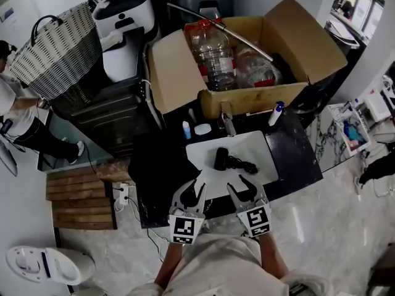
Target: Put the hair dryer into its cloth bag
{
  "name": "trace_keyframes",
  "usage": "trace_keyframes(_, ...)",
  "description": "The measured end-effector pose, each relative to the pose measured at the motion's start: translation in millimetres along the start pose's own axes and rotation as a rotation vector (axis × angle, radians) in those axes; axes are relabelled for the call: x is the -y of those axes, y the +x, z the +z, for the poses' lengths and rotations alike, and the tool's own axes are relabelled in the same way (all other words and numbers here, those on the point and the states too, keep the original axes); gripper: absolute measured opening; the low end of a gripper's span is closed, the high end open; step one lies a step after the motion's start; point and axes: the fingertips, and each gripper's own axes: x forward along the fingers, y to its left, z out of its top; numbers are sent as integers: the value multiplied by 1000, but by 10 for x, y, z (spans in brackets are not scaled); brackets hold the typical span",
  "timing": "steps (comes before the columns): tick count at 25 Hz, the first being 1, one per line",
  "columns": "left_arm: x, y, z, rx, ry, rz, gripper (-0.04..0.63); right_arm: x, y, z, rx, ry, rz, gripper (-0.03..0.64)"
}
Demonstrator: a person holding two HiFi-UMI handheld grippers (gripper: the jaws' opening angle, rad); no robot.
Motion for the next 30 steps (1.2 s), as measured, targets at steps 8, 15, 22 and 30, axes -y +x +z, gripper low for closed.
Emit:
trace_keyframes(8, -249, 318, -6, -5, -1, -65, 106, 134, 295, 70, 1, 6, -42, 181)
trace_keyframes(15, -215, 597, -58, -17, -10, -143, 106, 321, 352, -40, -46, 3, -97, 181)
trace_keyframes(22, -84, 875, -86, -44, -18, -165, 106, 615, 370, -165, -81, 12, -109, 181)
trace_keyframes(30, -19, 1071, -351, -119, -44, -88, 106, 831, 497, -443, -125, 19, -16, 181)
